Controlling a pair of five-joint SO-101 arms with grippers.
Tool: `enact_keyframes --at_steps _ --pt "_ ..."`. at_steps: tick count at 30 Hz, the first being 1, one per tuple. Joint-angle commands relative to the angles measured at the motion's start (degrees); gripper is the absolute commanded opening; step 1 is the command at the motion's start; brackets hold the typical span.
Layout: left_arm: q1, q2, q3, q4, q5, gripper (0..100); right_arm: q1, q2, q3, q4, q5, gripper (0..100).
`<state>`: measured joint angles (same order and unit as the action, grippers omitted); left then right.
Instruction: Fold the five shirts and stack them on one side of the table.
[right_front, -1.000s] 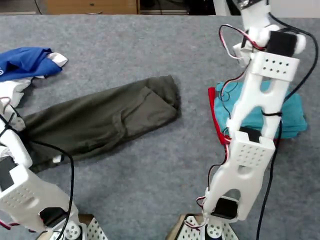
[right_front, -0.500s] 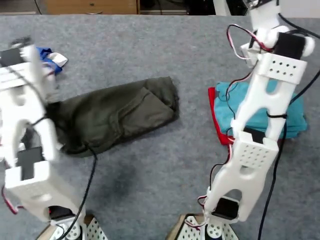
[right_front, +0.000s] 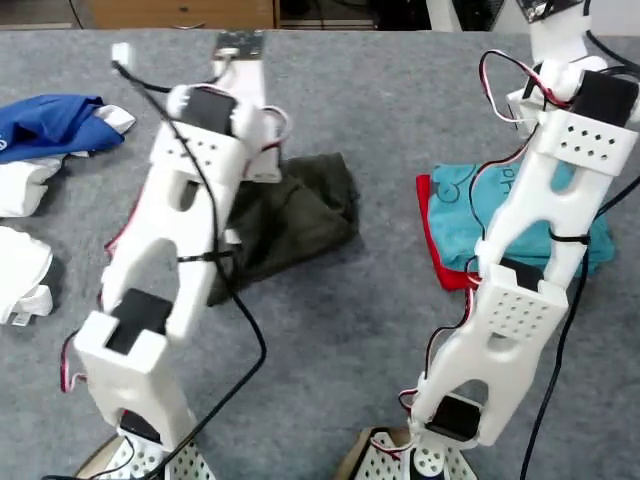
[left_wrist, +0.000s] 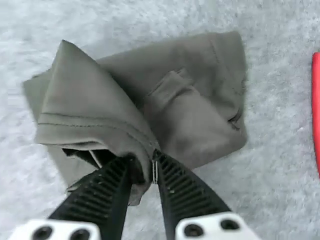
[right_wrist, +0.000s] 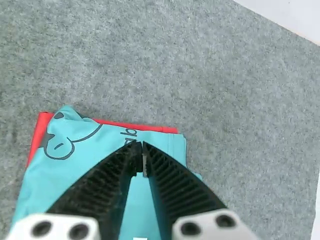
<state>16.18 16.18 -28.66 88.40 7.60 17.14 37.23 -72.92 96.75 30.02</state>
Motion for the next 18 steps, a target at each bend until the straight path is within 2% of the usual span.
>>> enact_keyframes --at_steps 1,11,18 --pt "2.3 2.7 -4.7 -2.5 2.4 2 0.6 -5.1 -2.4 -1.1 0.4 0.5" --pt "5.4 17.4 -23.8 -2.0 6.8 2 0.5 -4.8 -2.2 -1.2 0.4 0.5" --pt "10.2 24.4 -32.7 2.4 7.0 2 0.5 -4.8 -2.1 -1.5 0.4 0.5"
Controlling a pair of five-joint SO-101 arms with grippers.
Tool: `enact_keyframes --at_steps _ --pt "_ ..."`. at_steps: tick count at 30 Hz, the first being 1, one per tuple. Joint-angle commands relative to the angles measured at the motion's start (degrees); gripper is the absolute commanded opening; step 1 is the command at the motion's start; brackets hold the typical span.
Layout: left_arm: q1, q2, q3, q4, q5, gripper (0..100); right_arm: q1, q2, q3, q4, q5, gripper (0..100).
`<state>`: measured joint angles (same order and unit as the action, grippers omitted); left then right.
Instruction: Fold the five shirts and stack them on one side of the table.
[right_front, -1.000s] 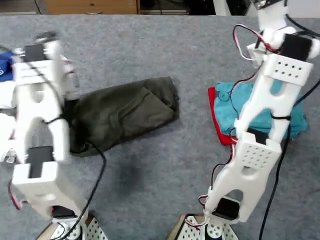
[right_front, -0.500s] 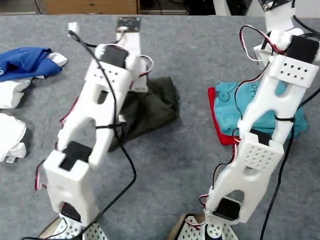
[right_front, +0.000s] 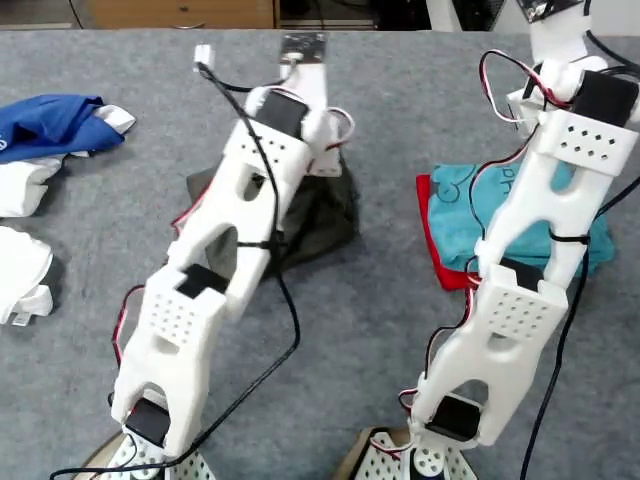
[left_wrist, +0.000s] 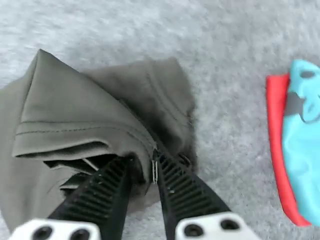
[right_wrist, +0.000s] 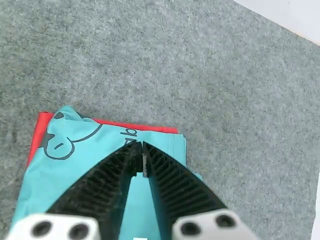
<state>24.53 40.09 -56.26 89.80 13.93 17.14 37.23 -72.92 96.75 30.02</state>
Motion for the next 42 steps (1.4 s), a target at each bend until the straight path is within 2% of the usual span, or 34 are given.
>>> enact_keyframes --at_steps 1,7,10,15,19,22,26,28,31,33,39,42 --pt "2.2 1.2 -6.0 1.4 1.1 2 0.5 -4.8 -1.9 -1.8 0.4 0.5" --pt "2.5 4.9 -8.4 1.7 2.0 2 0.5 -4.7 -1.9 -1.8 0.4 0.5" --pt "2.2 5.4 -8.4 2.0 3.1 10 0.5 -4.7 -1.9 -1.8 0.4 0.5" --pt "-0.3 4.8 -10.2 2.3 14.9 27 0.4 -4.7 -1.9 -1.8 0.4 0.5" --pt "-4.0 3.4 -17.1 5.6 17.1 27 0.4 -4.7 -1.9 -1.8 0.4 0.5" --pt "-8.5 3.2 -22.6 9.3 17.1 24 -0.4 -4.7 -1.8 -1.6 0.4 0.5" --pt "-15.8 3.7 -23.5 11.1 15.6 1 -3.1 -4.7 0.0 -1.1 0.4 0.5" --pt "-19.1 3.8 -20.0 11.1 14.3 4 -5.8 -4.7 1.0 -0.4 0.4 0.5" --pt "-24.1 3.2 -11.4 11.1 13.6 2 -10.6 -4.8 2.3 1.4 0.4 0.5" --pt "-27.3 3.0 -5.5 11.1 10.0 2 -14.8 -4.8 2.6 3.5 0.4 0.5" --pt "-35.5 -5.7 12.4 10.9 1.8 2 -30.6 -5.1 7.3 5.6 0.0 0.5" --pt "-39.6 -11.6 20.0 7.8 -2.0 2 -39.5 -5.1 13.6 5.6 -0.1 0.5"
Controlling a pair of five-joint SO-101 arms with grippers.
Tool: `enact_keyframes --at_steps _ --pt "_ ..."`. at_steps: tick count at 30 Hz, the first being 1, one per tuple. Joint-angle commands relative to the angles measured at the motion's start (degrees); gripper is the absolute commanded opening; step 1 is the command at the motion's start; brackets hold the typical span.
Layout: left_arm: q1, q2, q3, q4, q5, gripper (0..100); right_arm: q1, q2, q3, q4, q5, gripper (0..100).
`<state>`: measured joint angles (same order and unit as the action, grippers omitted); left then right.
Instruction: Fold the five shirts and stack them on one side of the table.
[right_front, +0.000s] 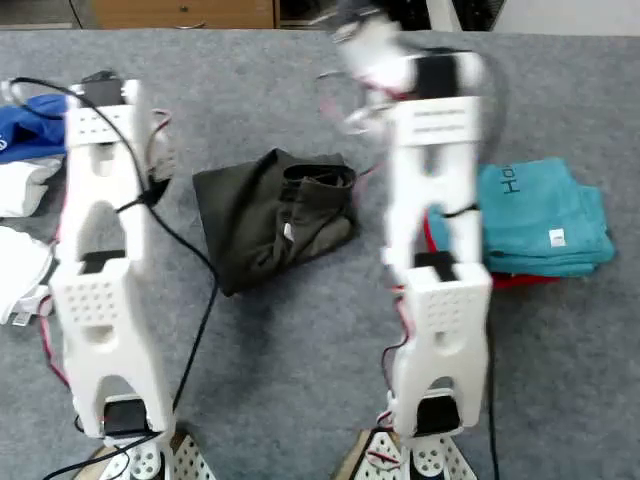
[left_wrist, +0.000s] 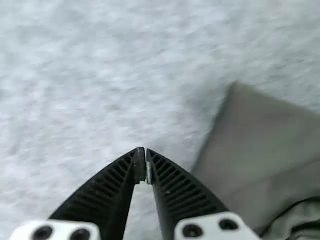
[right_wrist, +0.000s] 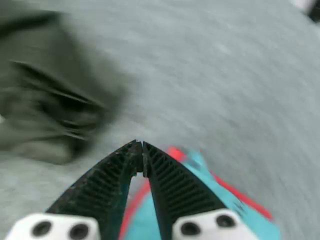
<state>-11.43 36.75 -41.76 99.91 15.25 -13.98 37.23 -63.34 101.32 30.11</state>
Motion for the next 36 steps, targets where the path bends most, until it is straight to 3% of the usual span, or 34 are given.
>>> enact_keyframes --at_steps 1,6,11,14,26,36 --pt "-4.8 -10.1 8.6 -4.0 -4.4 2 -11.2 -5.1 6.0 1.1 -0.3 0.5" --pt "-8.3 -18.5 30.0 -17.6 -8.8 2 -19.5 -4.7 11.8 0.6 -2.1 0.5" --pt "-7.4 -23.8 53.0 -40.2 -9.2 2 -18.9 -1.2 12.7 -3.3 -2.1 0.5" --pt "-7.6 -25.5 60.4 -48.2 -9.4 2 -16.3 2.9 11.9 -6.7 -2.1 0.5" --pt "-7.7 -26.5 60.7 -48.9 -9.1 2 -3.5 21.3 -5.0 -15.8 -2.1 0.5" --pt "-6.4 -26.7 60.7 -49.0 -9.2 2 -1.7 33.3 -27.2 -19.8 -1.7 0.5"
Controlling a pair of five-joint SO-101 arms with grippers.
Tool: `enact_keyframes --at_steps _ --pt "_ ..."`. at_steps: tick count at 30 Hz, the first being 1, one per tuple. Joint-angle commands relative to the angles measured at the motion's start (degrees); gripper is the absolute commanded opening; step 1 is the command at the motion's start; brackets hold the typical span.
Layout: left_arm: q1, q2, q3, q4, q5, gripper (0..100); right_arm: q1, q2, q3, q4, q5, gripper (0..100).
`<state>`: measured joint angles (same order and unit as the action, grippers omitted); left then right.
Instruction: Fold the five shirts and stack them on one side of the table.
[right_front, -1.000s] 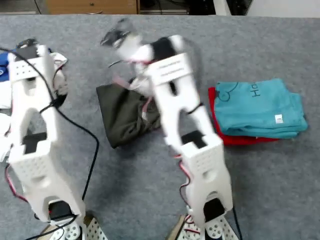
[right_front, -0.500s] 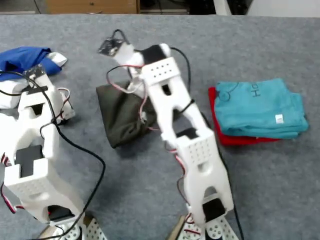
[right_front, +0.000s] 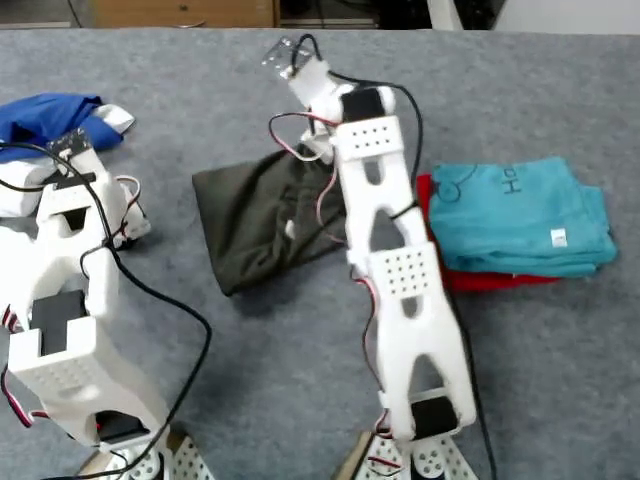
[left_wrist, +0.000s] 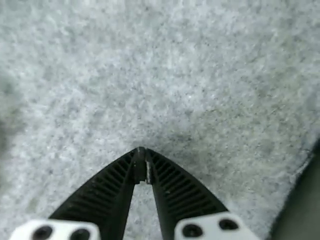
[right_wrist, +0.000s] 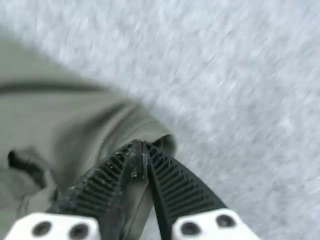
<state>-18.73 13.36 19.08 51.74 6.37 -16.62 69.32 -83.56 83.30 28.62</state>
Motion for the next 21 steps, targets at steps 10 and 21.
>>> enact_keyframes --at_steps 10,21 --pt "1.0 -3.4 0.0 -2.2 -0.4 2 -7.5 -5.8 -11.1 19.1 3.1 0.5" --pt "0.7 -3.4 0.1 -2.2 -0.4 2 -15.2 -5.9 -3.8 16.5 3.2 0.5"
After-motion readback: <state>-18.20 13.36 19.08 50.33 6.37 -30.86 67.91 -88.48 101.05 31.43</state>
